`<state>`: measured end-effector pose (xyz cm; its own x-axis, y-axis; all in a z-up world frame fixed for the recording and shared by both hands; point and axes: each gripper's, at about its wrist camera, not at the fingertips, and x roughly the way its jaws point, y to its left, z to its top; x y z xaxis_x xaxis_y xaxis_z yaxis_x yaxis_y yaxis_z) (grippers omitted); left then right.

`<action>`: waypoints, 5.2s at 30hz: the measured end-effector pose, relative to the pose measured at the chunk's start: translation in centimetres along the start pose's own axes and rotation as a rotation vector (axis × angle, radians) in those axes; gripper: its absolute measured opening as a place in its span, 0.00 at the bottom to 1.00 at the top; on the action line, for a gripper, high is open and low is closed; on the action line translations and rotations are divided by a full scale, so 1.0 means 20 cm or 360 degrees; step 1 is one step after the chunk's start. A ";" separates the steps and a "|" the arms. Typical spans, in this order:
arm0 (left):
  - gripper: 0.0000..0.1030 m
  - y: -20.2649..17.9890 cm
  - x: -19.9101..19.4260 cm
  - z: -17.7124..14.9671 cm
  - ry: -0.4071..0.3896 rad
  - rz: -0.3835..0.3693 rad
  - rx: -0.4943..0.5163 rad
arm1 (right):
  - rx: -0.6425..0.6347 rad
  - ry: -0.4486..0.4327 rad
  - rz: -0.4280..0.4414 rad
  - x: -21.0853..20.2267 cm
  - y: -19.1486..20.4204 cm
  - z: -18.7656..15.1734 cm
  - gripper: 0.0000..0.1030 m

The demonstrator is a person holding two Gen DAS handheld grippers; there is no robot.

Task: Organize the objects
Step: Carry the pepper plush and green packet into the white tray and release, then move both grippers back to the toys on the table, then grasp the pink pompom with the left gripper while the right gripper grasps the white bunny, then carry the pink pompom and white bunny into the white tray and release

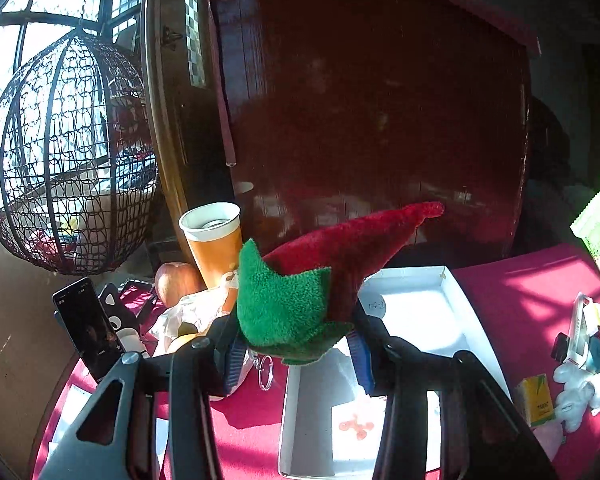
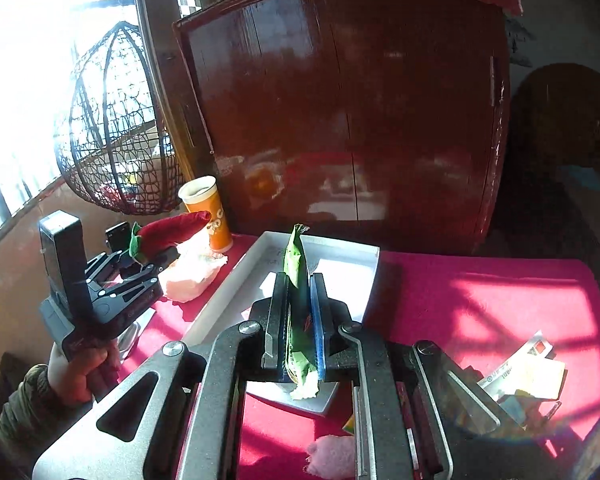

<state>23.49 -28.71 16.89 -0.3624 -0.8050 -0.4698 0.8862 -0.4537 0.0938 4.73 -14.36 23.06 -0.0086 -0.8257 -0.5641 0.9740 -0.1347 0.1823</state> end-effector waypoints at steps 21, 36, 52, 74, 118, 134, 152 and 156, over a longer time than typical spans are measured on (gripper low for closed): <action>0.43 0.00 0.61 -0.17 0.0340 -0.0119 -0.0233 | 0.0116 0.0427 -0.0230 0.92 -0.07 -0.08 0.09; 1.00 0.00 0.69 -0.23 0.0353 -0.0195 -0.0383 | 0.0248 0.0325 -0.0253 0.88 -0.18 -0.12 0.80; 1.00 -0.49 -0.05 -0.40 0.0143 -0.0826 -0.0008 | 0.0493 -0.0203 -0.0342 -0.25 -0.63 -0.48 0.80; 0.94 -1.10 -0.06 -0.81 0.0486 -0.1034 0.0569 | -0.0126 0.0396 -0.0485 0.33 -0.57 -0.90 0.81; 0.53 -0.74 -0.36 -0.64 0.0060 -0.0798 0.0206 | 0.0162 -0.0071 -0.0410 -0.19 -0.43 -0.75 0.66; 0.53 -0.53 -0.36 -0.60 0.0022 -0.0736 0.0020 | 0.0150 -0.0082 -0.0376 -0.19 -0.34 -0.69 0.66; 0.53 -0.49 -0.36 -0.58 -0.0019 -0.0707 -0.0003 | 0.0186 -0.0163 -0.0359 -0.25 -0.33 -0.65 0.66; 0.53 -0.44 -0.34 -0.53 -0.0044 -0.0676 -0.0015 | 0.0194 -0.0177 -0.0347 -0.21 -0.34 -0.57 0.66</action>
<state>21.18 -15.18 9.90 -0.7034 -0.5574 -0.4410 0.6591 -0.7437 -0.1113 0.76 -3.76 15.03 -0.2463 -0.8243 -0.5098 0.9121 -0.3750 0.1655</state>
